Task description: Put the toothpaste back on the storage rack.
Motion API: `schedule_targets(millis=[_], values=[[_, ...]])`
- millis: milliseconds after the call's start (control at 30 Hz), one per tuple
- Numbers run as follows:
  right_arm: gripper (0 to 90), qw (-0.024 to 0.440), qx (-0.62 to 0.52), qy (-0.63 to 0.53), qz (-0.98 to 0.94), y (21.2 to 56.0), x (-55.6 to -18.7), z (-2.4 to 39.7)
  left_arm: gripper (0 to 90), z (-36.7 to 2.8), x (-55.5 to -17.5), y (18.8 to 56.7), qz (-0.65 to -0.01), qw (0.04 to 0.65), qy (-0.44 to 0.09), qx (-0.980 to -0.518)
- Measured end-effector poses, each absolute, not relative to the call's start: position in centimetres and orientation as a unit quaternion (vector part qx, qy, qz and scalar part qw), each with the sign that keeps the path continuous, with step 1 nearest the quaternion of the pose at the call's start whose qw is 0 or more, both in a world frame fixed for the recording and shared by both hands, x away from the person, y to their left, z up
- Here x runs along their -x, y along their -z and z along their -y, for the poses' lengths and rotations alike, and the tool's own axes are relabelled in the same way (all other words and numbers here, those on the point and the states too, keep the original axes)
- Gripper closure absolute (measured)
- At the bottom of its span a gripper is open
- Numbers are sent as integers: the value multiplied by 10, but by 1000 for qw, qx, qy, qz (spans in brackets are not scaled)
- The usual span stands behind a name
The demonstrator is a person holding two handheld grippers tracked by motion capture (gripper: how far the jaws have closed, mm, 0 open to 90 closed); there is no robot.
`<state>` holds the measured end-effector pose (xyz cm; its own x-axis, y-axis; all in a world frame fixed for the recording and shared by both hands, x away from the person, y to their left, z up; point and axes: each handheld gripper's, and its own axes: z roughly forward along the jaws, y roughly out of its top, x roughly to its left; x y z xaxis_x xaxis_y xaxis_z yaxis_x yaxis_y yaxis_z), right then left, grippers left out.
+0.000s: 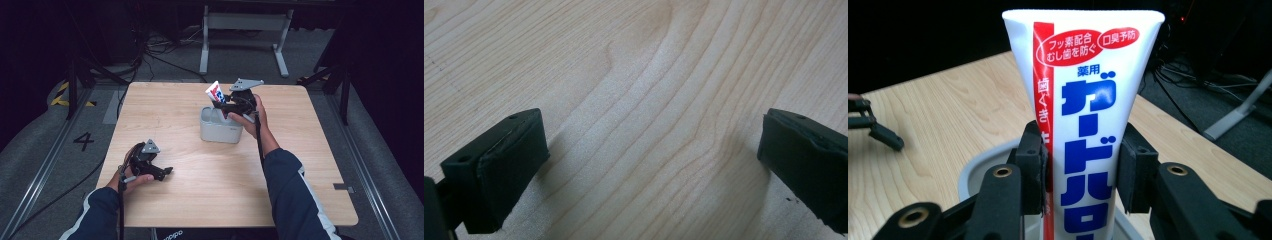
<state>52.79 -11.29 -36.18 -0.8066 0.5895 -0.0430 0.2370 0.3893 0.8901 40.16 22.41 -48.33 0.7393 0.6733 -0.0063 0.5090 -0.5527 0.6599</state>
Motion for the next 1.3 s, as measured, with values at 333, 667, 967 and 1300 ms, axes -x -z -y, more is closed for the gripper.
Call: schedule_targets(millis=[333, 667, 967, 1300], values=[[616, 184, -260, -468, -824, 371, -521, 127, 1, -224, -402, 483, -338, 331, -126, -872], [608, 182, -253, -455, -834, 371, -512, 135, 0, -224, -402, 483, -340, 331, -124, -872], [601, 180, -246, -441, -845, 373, -505, 138, 1, -224, -402, 483, -339, 331, -124, -872], [588, 174, -244, -434, -849, 376, -500, 143, 0, -224, -402, 483, -338, 330, -124, -872]])
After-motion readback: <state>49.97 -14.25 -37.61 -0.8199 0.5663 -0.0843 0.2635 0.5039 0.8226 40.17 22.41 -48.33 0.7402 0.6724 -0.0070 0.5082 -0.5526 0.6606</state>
